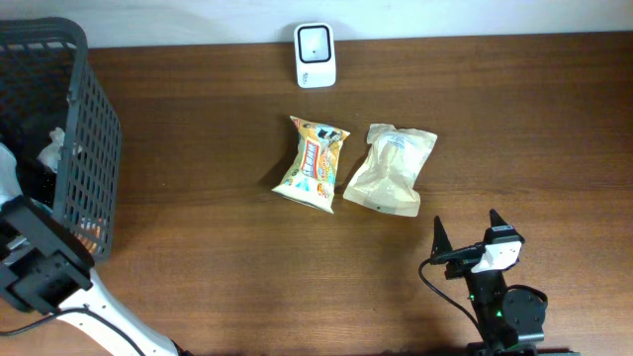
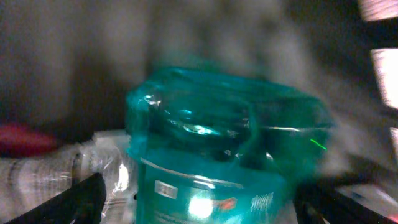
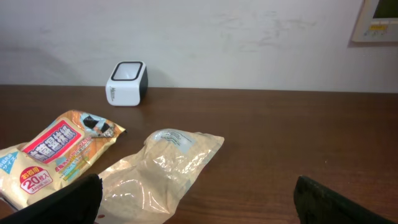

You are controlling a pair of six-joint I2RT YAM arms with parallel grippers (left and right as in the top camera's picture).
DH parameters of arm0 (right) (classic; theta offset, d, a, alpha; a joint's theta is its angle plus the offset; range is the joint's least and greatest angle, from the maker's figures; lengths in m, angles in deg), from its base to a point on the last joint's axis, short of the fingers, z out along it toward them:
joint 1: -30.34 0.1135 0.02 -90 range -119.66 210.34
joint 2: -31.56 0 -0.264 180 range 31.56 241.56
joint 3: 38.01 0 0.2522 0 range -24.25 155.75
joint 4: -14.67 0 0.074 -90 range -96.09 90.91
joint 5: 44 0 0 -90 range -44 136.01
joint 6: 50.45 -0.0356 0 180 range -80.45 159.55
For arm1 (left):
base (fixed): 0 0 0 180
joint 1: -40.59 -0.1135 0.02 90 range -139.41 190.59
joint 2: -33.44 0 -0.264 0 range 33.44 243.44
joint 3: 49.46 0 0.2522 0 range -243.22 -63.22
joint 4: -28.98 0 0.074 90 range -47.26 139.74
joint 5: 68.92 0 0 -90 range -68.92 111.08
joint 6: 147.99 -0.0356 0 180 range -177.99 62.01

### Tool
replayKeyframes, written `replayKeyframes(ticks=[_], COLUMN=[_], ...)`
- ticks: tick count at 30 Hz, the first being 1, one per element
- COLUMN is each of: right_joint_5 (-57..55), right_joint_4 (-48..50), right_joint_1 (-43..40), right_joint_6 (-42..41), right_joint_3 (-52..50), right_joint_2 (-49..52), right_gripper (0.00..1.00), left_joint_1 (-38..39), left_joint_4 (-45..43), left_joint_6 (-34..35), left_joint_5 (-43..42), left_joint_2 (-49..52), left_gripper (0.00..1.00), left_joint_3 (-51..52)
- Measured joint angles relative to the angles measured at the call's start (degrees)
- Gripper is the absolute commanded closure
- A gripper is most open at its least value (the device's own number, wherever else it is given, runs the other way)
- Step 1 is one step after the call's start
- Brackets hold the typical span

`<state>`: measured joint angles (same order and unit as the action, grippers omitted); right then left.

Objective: Scan the item barcode
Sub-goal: 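Move the left gripper to the blue mouthwash bottle and grasp its cap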

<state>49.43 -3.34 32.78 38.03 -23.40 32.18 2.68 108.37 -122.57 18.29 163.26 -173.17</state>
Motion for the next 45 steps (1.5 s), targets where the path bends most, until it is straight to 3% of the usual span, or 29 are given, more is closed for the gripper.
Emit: replayKeyframes(ticks=[7, 11, 21, 26, 27, 28, 29, 33, 38, 39, 40, 42, 45], right_joint_5=[0.0, 0.0, 0.0, 0.0, 0.0, 0.0, 0.0, 0.0, 0.0, 0.0, 0.0, 0.0, 0.0], right_joint_4=[0.0, 0.0, 0.0, 0.0, 0.0, 0.0, 0.0, 0.0, 0.0, 0.0, 0.0, 0.0, 0.0], right_joint_1=[0.0, 0.0, 0.0, 0.0, 0.0, 0.0, 0.0, 0.0, 0.0, 0.0, 0.0, 0.0, 0.0], right_joint_6=[0.0, 0.0, 0.0, 0.0, 0.0, 0.0, 0.0, 0.0, 0.0, 0.0, 0.0, 0.0, 0.0], right_joint_3=[0.0, 0.0, 0.0, 0.0, 0.0, 0.0, 0.0, 0.0, 0.0, 0.0, 0.0, 0.0, 0.0], right_joint_2=[0.0, 0.0, 0.0, 0.0, 0.0, 0.0, 0.0, 0.0, 0.0, 0.0, 0.0, 0.0, 0.0], right_gripper=[0.02, 0.02, 0.02, 0.02, 0.02, 0.02, 0.02, 0.02, 0.02, 0.02, 0.02, 0.02, 0.02], left_joint_1=[-0.4, -0.5, -0.5, -0.7, -0.7, -0.7, -0.7, -1.2, -1.2, -1.2, -1.2, -1.2, -1.0], left_joint_4=[-2.0, -1.7, 2.5, 6.3, 6.8, 7.0, 7.1, 6.7, 7.0, 7.0, 7.0, 7.0, 7.0], left_joint_6=[-1.0, -1.7, -2.0, -2.0, -2.0, -1.9, -1.9, -1.9, -1.9, -1.9, -1.9, -2.0, -1.9], left_joint_5=[-0.1, -0.5, -1.5, -2.7, -3.3, -3.8, -4.2, -7.0, -7.9, -7.8, -7.7, -7.2, -6.6], left_joint_2=[0.6, 0.6, 1.9, 1.9, 1.8, 1.8, 1.8, 1.8, 1.8, 1.8, 1.8, 1.8, 1.8], left_gripper=[0.12, 0.32, 0.22, 0.04, 0.04, 0.08, 0.25, 0.48, 0.45, 0.30, 0.23, 0.30, 0.31], left_joint_3=[0.0, 0.3, 0.6, 0.5, 0.5, 0.5, 0.5, 0.5, 0.5, 0.5, 0.5, 0.5, 0.6])
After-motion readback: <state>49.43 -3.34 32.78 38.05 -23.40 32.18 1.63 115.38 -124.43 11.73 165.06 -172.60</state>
